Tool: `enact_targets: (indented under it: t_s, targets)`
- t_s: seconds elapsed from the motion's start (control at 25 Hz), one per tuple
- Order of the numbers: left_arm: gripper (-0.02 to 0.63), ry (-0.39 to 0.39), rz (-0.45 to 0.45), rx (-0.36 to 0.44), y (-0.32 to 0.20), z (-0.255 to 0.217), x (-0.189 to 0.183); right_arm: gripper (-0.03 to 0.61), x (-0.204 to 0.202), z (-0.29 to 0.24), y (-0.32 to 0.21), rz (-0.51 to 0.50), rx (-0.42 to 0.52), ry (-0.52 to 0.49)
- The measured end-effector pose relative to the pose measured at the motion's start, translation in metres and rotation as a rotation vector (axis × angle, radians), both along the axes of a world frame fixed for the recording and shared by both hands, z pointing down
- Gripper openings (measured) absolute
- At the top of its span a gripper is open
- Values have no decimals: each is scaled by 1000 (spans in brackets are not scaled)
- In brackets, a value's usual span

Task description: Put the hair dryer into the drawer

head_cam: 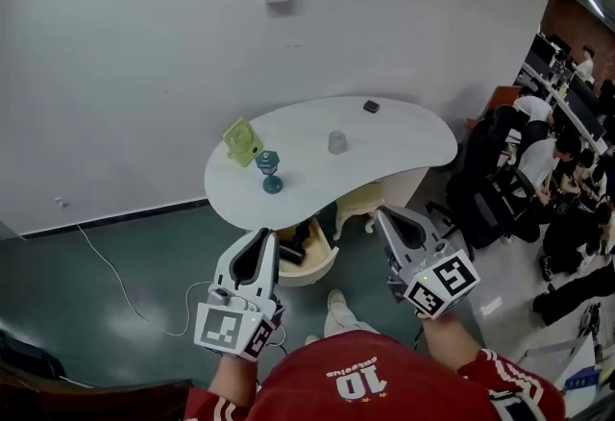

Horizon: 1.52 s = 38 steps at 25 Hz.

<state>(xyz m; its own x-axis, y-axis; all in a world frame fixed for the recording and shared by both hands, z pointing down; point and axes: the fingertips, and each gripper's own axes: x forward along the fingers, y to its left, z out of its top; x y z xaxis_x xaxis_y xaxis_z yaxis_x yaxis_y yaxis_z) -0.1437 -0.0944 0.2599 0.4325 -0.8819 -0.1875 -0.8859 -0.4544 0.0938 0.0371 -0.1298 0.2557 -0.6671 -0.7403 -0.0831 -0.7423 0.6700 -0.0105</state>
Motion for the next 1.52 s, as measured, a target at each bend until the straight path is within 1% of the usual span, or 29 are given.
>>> enact_targets:
  t_s: [0.08, 0.24, 0.52, 0.8, 1.52]
  targets:
    - [11, 2, 4, 6, 5, -2, 2, 5, 0, 1, 3, -1, -4, 6]
    - [-5, -4, 5, 12, 9, 0, 4, 5, 0, 1, 9, -2, 3, 13]
    - [-5, -51, 6, 16, 10, 2, 10, 5, 6, 1, 12, 10, 8, 12]
    - [-5, -79, 12, 13, 10, 6, 17, 5, 9, 3, 13, 11, 7, 20]
    - [-5, -81, 15, 4, 2, 8, 19, 3, 7, 8, 7, 10, -1, 32]
